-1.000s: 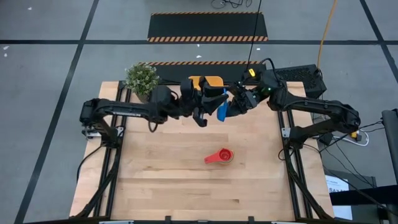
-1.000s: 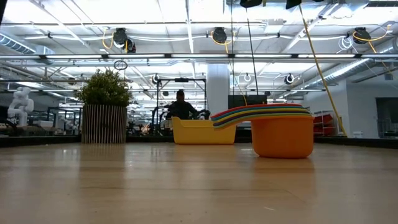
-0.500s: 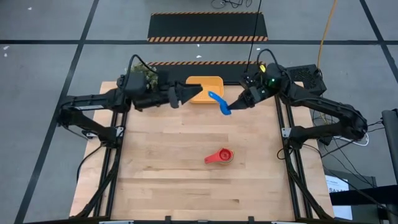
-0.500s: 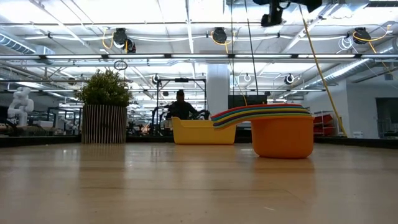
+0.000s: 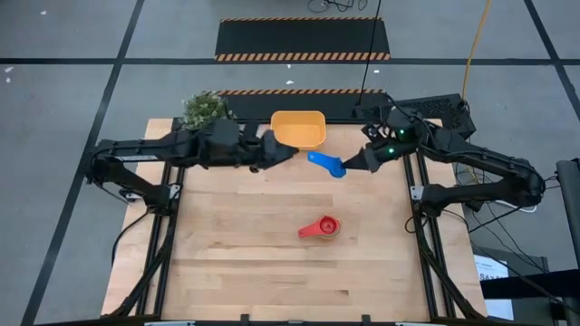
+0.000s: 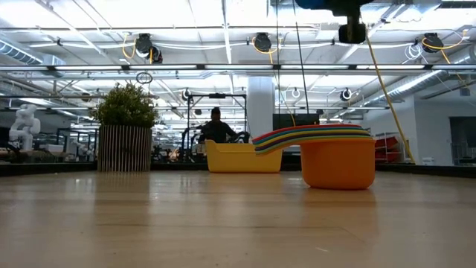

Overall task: Nest measuring cups in basket
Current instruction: Stack the blue measuring cup on top of the red measuring cup

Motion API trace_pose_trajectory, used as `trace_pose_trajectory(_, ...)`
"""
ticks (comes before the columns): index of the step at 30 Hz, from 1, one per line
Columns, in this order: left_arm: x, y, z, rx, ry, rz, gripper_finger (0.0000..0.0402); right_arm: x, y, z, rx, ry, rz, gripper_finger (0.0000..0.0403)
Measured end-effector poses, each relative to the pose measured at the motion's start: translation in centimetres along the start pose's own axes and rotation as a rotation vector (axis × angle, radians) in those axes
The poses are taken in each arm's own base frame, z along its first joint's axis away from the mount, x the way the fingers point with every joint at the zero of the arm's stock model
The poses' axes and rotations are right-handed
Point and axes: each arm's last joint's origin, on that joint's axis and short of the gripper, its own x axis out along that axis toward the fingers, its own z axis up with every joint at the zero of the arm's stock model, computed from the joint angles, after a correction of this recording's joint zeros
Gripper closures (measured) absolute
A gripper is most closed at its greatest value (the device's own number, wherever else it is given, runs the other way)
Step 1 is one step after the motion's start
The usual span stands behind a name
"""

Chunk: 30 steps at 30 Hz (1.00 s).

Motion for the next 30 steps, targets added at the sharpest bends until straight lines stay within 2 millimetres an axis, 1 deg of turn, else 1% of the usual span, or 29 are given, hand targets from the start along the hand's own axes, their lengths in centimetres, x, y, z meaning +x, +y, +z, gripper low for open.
trace_pose_trajectory(4,1.6,0.6,-0.6,-0.012,0.066,0.008,0.0209,0.0,0.2,-0.8,-0.014,0.0,-0.052,0.0403)
trace_pose_trajectory(9,3.8,1.7,-1.3,-0.019,0.125,0.045,0.0198,0.6,0.0,-1.7,-0.027,0.063,-0.111,0.0403)
trace_pose_trajectory(13,4.9,2.3,-1.6,-0.018,0.143,0.072,0.0184,0.9,0.2,-2.2,-0.039,0.088,-0.117,0.0403)
trace_pose_trajectory(17,5.7,2.9,-1.9,-0.022,0.149,0.097,0.0183,1.0,0.4,-2.5,-0.042,0.102,-0.114,0.0403)
trace_pose_trajectory(22,6.3,3.2,-2.1,-0.03,0.177,0.103,0.0203,1.0,0.2,-2.7,-0.037,0.103,-0.141,0.0403)
trace_pose_trajectory(30,7.0,3.4,-2.7,-0.02,0.188,0.095,0.026,1.0,0.2,-2.7,-0.036,0.103,-0.144,0.0403)
